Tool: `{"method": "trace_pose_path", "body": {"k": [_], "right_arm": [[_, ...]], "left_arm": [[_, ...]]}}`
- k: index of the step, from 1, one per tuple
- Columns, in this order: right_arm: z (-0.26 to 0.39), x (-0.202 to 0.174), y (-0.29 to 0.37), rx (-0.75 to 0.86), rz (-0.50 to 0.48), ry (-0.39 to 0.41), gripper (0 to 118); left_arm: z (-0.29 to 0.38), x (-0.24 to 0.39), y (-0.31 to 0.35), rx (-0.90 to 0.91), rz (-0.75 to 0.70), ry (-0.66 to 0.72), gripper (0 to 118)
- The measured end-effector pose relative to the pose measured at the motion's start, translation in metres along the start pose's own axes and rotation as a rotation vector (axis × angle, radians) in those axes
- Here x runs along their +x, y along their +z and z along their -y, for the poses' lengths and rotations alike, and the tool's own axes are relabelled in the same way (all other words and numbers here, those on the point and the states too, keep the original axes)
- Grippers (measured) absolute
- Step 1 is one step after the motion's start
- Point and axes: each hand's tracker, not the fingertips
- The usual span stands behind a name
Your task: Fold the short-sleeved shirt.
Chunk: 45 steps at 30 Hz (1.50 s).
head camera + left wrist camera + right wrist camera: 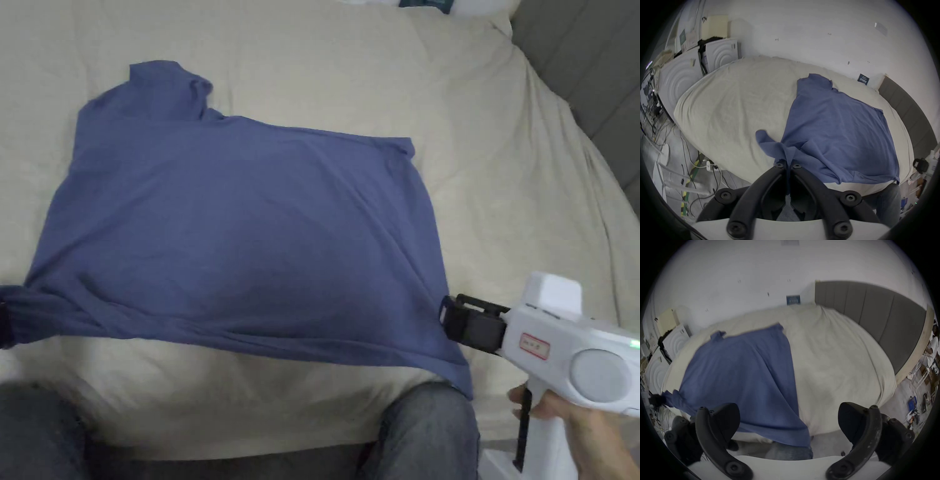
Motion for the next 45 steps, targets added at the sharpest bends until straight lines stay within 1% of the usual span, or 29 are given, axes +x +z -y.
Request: {"method": "trace_pose_path", "body": {"k": [2,4,7,8,9,10,11,12,13,14,15,16,21,23,25,26,29,31,34,37,39,40,45], "right_arm": [[0.009,0.007,-0.02,-0.088,0.015,0.001,118],[0.019,0.012,-0.039,-0.174,0.029,-0.023,118],[0.036,0.013,-0.056,-0.268,0.029,-0.041,117],[0.038,0.012,-0.058,-0.282,0.039,-0.049,106],[0.041,0.013,-0.06,-0.307,0.048,-0.072,89],[0.043,0.017,-0.063,-0.305,0.04,-0.117,66],[0.043,0.02,-0.064,-0.293,0.014,-0.162,33],[0.043,0.023,-0.064,-0.294,-0.019,-0.207,33],[0.042,0.025,-0.064,-0.303,-0.063,-0.243,27],[0.041,0.024,-0.063,-0.292,-0.075,-0.266,21],[0.039,0.024,-0.061,-0.29,-0.054,-0.247,14],[0.036,0.024,-0.059,-0.291,-0.062,-0.248,7],[0.012,0.015,-0.024,-0.27,-0.074,-0.213,6],[-0.004,0.016,-0.01,-0.238,-0.087,-0.217,6],[-0.024,0.014,0.004,-0.189,-0.108,-0.205,6],[-0.034,0.017,0.004,-0.175,-0.11,-0.196,6],[-0.071,0.007,0.006,-0.138,-0.105,-0.188,6],[-0.1,0.0,-0.007,-0.129,-0.093,-0.186,6],[-0.135,-0.014,-0.036,-0.125,-0.068,-0.162,6],[-0.164,-0.025,-0.07,-0.152,-0.042,-0.172,6],[-0.177,-0.033,-0.093,-0.165,-0.025,-0.164,6],[-0.184,-0.037,-0.106,-0.181,-0.001,-0.16,6],[-0.202,-0.047,-0.154,-0.219,0.02,-0.179,6]], "left_arm": [[0.0,0.002,0.003,0.009,0.012,-0.002,4],[0.0,0.001,-0.002,0.002,0.031,0.005,4],[0.002,-0.001,-0.008,-0.018,0.005,0.006,4],[0.003,-0.001,-0.007,-0.019,0.004,0.002,4],[0.004,-0.001,-0.007,-0.019,0.002,0.0,4],[0.004,-0.001,-0.006,-0.02,0.001,0.0,4],[0.004,0.0,-0.006,-0.021,0.003,-0.002,4],[0.005,0.0,-0.007,-0.023,0.002,-0.004,4],[0.005,0.0,-0.007,-0.028,0.001,-0.003,4],[0.005,0.0,-0.007,-0.03,0.0,-0.002,4],[0.005,0.001,-0.008,-0.031,0.0,0.0,4],[0.005,0.001,-0.008,-0.033,0.004,0.009,4],[-0.007,-0.002,-0.001,-0.023,0.024,0.058,4],[-0.018,-0.005,0.006,0.006,0.041,0.091,4],[-0.035,-0.007,0.009,0.025,0.045,0.103,4],[-0.043,-0.007,0.009,0.04,0.043,0.105,4],[-0.075,-0.009,-0.004,0.117,0.026,0.13,4],[-0.097,-0.008,-0.02,0.147,0.044,0.169,4],[-0.127,0.003,-0.052,0.149,0.026,0.128,4],[-0.151,0.014,-0.088,0.133,0.014,0.1,4],[-0.162,0.017,-0.114,0.113,0.015,0.129,4],[-0.168,0.019,-0.129,0.098,0.01,0.137,4],[-0.18,0.033,-0.178,0.019,-0.036,0.123,4]]}}
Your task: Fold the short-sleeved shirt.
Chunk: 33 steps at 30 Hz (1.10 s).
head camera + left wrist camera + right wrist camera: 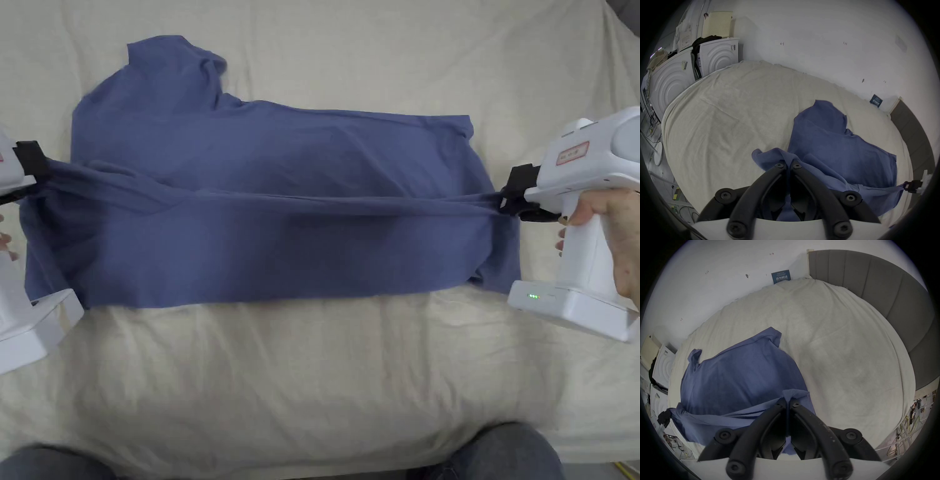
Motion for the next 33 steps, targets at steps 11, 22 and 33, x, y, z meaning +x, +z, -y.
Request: {"method": "trace_pose_path", "body": {"k": [11,22,33], "right_arm": [[-0.002,0.005,-0.003,0.104,-0.008,0.078,110],[0.107,0.006,0.148,0.644,-0.164,0.246,118],[0.187,-0.005,0.192,0.777,-0.201,0.287,4]], "left_arm": [[0.0,0.005,0.001,0.15,-0.041,-0.072,117],[0.065,0.009,0.141,0.526,-0.073,-0.349,118],[0.11,-0.004,0.197,0.521,0.014,-0.222,10]]}}
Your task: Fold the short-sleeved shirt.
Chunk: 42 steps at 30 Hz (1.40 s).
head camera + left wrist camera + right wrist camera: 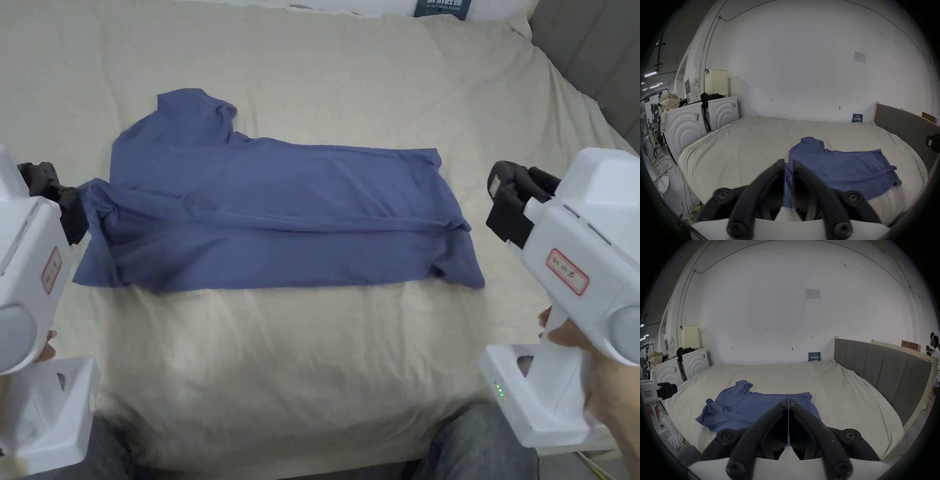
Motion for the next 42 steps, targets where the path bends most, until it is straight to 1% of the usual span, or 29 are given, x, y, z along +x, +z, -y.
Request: {"method": "trace_pose_path", "body": {"k": [1,2,3,5,8,10,12,13,15,17,18,19,22,25,28,29,30,31,32,33,34,35,37,38,39,40,41,42], "right_arm": [[0.0,0.0,0.001,-0.007,-0.014,-0.016,3],[0.0,0.0,0.001,-0.028,-0.042,-0.035,2],[0.0,0.0,0.001,-0.033,-0.047,-0.05,1],[-0.001,-0.003,0.0,-0.042,-0.046,-0.042,1],[-0.002,-0.008,-0.002,-0.046,-0.033,-0.011,1],[-0.003,-0.009,-0.006,-0.054,-0.038,-0.007,1],[-0.002,-0.011,-0.009,-0.063,-0.038,0.005,1],[-0.001,-0.011,-0.012,-0.067,-0.035,0.014,1],[0.0,-0.01,-0.016,-0.076,-0.031,0.019,1],[0.003,-0.009,-0.02,-0.093,-0.022,0.015,1],[0.004,-0.008,-0.022,-0.1,-0.016,0.013,1],[0.006,-0.006,-0.025,-0.109,-0.009,0.013,1],[0.011,-0.002,-0.031,-0.139,0.011,0.014,1],[0.018,0.003,-0.039,-0.178,0.039,0.019,1],[0.025,0.009,-0.046,-0.211,0.063,-0.009,1],[0.027,0.011,-0.048,-0.22,0.068,-0.027,1],[0.029,0.012,-0.05,-0.229,0.072,-0.036,1],[0.03,0.012,-0.053,-0.235,0.075,-0.033,1],[0.031,0.013,-0.054,-0.24,0.078,-0.025,1],[0.032,0.013,-0.056,-0.247,0.081,-0.012,1],[0.031,0.013,-0.058,-0.252,0.083,-0.004,1],[0.03,0.015,-0.062,-0.258,0.081,-0.001,1],[0.025,0.021,-0.073,-0.284,0.088,-0.008,2],[0.022,0.023,-0.08,-0.298,0.101,-0.014,4],[0.018,0.028,-0.09,-0.318,0.117,-0.016,12],[0.013,0.034,-0.1,-0.334,0.123,-0.018,27],[0.009,0.04,-0.11,-0.358,0.136,-0.029,59],[0.006,0.047,-0.123,-0.403,0.145,-0.045,82]], "left_arm": [[-0.003,0.0,0.001,-0.012,0.002,0.001,4],[-0.006,0.0,0.001,-0.027,0.004,0.008,2],[-0.01,-0.002,0.001,-0.043,0.016,0.03,2],[-0.016,-0.005,-0.001,-0.061,0.041,0.064,1],[-0.027,-0.005,-0.014,-0.102,0.036,0.02,0],[-0.032,-0.005,-0.035,-0.182,0.045,-0.041,0],[-0.035,-0.008,-0.06,-0.28,0.075,-0.032,0],[-0.033,-0.009,-0.076,-0.342,0.087,-0.037,6],[-0.027,-0.011,-0.105,-0.443,0.111,-0.058,55],[-0.014,-0.013,-0.13,-0.548,0.162,-0.067,99],[-0.007,-0.014,-0.144,-0.592,0.177,-0.068,114],[0.002,-0.014,-0.157,-0.626,0.172,-0.072,118],[0.026,-0.017,-0.177,-0.679,0.149,-0.097,116],[0.051,-0.019,-0.191,-0.798,0.097,-0.092,116],[0.074,-0.019,-0.193,-0.83,0.071,-0.107,116],[0.078,-0.019,-0.194,-0.844,0.061,-0.109,107],[0.082,-0.019,-0.194,-0.854,0.064,-0.099,87],[0.086,-0.02,-0.192,-0.87,0.094,-0.058,67],[0.082,-0.02,-0.188,-0.837,0.121,0.009,58],[0.078,-0.02,-0.189,-0.831,0.083,-0.028,50],[0.075,-0.018,-0.187,-0.824,0.108,-0.037,29],[0.071,-0.016,-0.184,-0.815,0.104,-0.034,6],[0.057,-0.013,-0.179,-0.792,0.119,0.047,6],[0.053,-0.013,-0.178,-0.785,0.118,0.045,6],[0.048,-0.011,-0.175,-0.775,0.113,0.037,6],[0.044,-0.012,-0.174,-0.769,0.116,0.033,6],[0.04,-0.014,-0.173,-0.762,0.121,0.035,6],[0.036,-0.016,-0.171,-0.752,0.126,0.045,6]]}}
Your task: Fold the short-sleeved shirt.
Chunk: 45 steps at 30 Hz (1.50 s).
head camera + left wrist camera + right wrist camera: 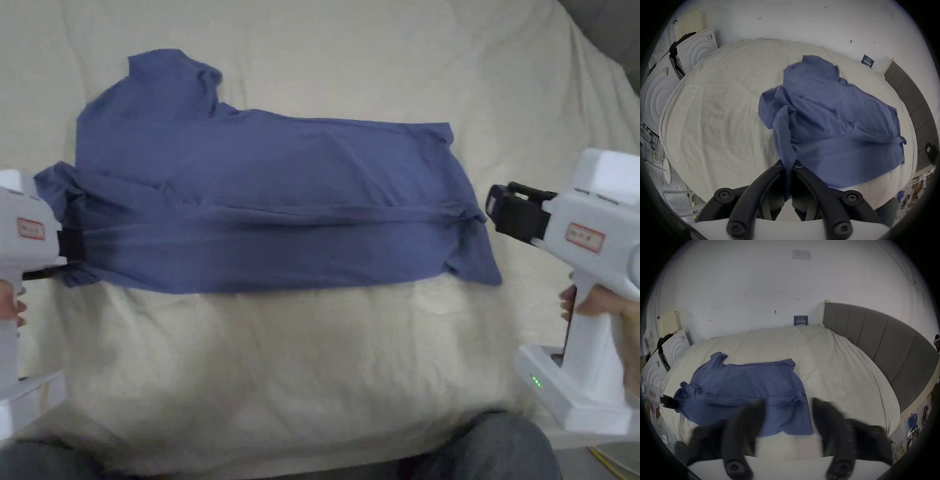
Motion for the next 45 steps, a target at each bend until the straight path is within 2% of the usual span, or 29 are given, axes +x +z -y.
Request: {"method": "trace_pose_path", "body": {"k": [2,3,10,11,13,14,16,18,19,20,21,23,30,32,36,37,39,40,41,42,43,44,45], "right_arm": [[-0.013,0.009,-0.023,-0.097,-0.015,-0.022,114],[-0.017,0.012,-0.037,-0.172,-0.019,-0.021,118],[0.005,0.024,-0.111,-0.475,0.081,-0.036,116],[0.011,0.025,-0.118,-0.506,0.111,-0.05,107],[0.023,0.025,-0.128,-0.538,0.131,-0.057,98],[0.029,0.024,-0.128,-0.522,0.118,-0.06,87],[0.037,0.026,-0.13,-0.508,0.08,-0.096,47],[0.038,0.024,-0.124,-0.48,0.101,-0.115,34],[0.036,0.025,-0.121,-0.453,0.087,-0.12,18],[0.034,0.027,-0.117,-0.436,0.053,-0.143,8],[0.03,0.028,-0.113,-0.457,0.053,-0.16,8],[0.022,0.031,-0.101,-0.451,0.005,-0.159,8],[-0.003,0.044,-0.023,-0.371,-0.111,-0.064,8],[0.007,0.046,-0.004,-0.355,-0.112,-0.033,8],[0.052,0.053,0.007,-0.398,-0.114,-0.047,8],[0.068,0.053,0.005,-0.413,-0.105,-0.05,8],[0.094,0.052,-0.002,-0.443,-0.065,-0.058,9],[0.104,0.052,-0.006,-0.463,-0.035,-0.077,13],[0.11,0.053,-0.008,-0.474,-0.04,-0.106,32],[0.114,0.054,-0.008,-0.477,-0.04,-0.133,32],[0.114,0.054,-0.006,-0.47,-0.016,-0.133,39],[0.111,0.054,-0.002,-0.452,0.009,-0.114,55],[0.107,0.054,0.004,-0.398,0.023,-0.077,77]], "left_arm": [[-0.002,-0.002,0.007,0.012,0.021,0.021,6],[-0.002,-0.003,0.009,0.017,0.029,0.03,6],[-0.004,-0.002,0.011,0.036,0.025,0.05,6],[-0.004,-0.002,0.01,0.033,0.023,0.05,6],[-0.005,-0.002,0.005,0.023,0.015,0.049,6],[-0.004,-0.001,0.002,0.016,0.009,0.043,6],[0.0,0.0,-0.004,-0.003,-0.014,0.021,6],[0.001,0.001,-0.009,-0.021,-0.027,0.008,6],[0.002,0.001,-0.01,-0.035,-0.038,-0.008,6],[0.002,0.001,-0.011,-0.041,-0.04,-0.014,6],[0.001,0.001,-0.01,-0.039,-0.043,-0.01,6],[-0.002,-0.001,-0.003,-0.028,-0.049,0.019,6],[-0.005,-0.016,0.053,0.08,-0.026,0.03,6],[0.008,-0.024,0.067,0.091,-0.01,0.019,6],[0.054,-0.034,0.072,0.053,-0.016,0.01,9],[0.068,-0.036,0.067,0.025,-0.018,0.017,18],[0.092,-0.034,0.054,0.008,-0.069,-0.01,67],[0.103,-0.033,0.047,0.0,-0.118,-0.036,82],[0.109,-0.033,0.043,-0.009,-0.157,-0.049,90],[0.112,-0.034,0.041,-0.011,-0.166,-0.049,90],[0.113,-0.033,0.044,0.002,-0.147,-0.045,91],[0.113,-0.033,0.048,0.043,-0.129,-0.039,92],[0.11,-0.032,0.057,0.131,-0.113,-0.022,93]]}}
